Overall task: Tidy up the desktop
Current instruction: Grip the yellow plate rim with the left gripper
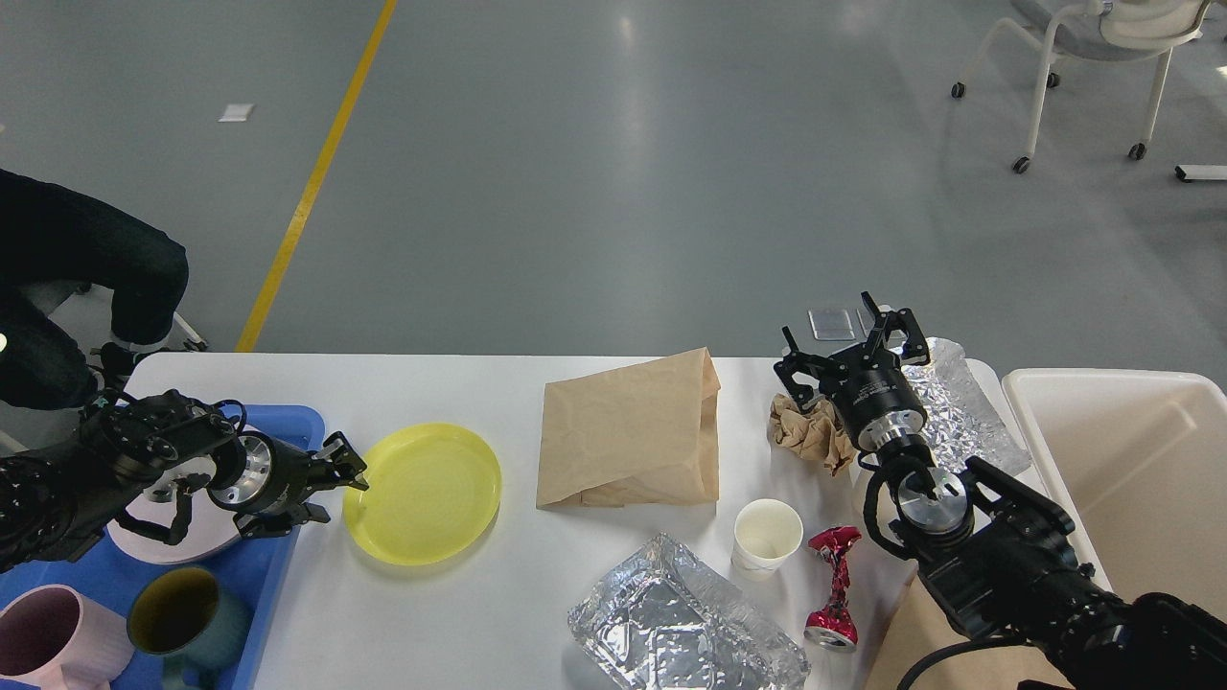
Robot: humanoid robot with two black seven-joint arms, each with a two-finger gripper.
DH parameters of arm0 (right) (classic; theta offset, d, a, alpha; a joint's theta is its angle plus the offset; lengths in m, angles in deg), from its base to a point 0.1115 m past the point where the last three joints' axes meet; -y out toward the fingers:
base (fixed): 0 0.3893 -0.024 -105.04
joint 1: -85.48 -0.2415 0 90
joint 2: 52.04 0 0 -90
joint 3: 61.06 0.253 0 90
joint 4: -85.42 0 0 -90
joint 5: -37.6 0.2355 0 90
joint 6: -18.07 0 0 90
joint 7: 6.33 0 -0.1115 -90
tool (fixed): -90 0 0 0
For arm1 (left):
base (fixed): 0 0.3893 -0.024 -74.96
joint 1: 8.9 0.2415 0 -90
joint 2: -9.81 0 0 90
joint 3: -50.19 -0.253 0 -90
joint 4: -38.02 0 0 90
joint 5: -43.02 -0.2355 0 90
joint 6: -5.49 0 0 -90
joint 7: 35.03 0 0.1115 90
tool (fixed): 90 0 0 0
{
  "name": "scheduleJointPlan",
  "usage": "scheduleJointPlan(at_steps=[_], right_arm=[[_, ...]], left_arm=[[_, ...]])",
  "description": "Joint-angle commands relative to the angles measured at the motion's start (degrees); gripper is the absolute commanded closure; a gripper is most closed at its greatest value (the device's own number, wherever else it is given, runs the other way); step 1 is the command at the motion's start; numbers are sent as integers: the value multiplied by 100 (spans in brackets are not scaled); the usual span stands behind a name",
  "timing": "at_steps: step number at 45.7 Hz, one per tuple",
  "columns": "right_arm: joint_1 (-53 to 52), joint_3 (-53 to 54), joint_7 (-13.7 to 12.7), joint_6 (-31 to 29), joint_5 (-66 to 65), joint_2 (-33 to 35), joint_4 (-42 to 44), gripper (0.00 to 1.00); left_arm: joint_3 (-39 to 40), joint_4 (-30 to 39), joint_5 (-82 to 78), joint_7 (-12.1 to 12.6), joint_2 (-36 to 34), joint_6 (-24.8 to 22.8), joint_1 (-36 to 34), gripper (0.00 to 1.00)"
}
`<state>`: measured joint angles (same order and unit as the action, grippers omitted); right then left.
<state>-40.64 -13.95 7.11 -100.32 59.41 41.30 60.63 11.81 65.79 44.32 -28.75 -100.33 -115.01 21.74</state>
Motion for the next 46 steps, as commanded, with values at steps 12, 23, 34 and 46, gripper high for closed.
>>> scheduleJointPlan(at_steps=[12, 23, 34, 46], right_arm=[[0, 0, 0, 0, -1, 0, 0, 0], [0, 0, 0, 0, -1, 0, 0, 0], [0, 0, 0, 0, -1, 0, 0, 0], [0, 0, 0, 0, -1, 0, 0, 0]], left_arm=[[6, 0, -332, 5, -7, -273, 3, 73], [6, 0, -359, 5, -7, -282, 3, 78], [-11, 0, -359, 5, 2, -290, 3, 80], [-11, 0, -359, 14, 2, -299, 12, 83]])
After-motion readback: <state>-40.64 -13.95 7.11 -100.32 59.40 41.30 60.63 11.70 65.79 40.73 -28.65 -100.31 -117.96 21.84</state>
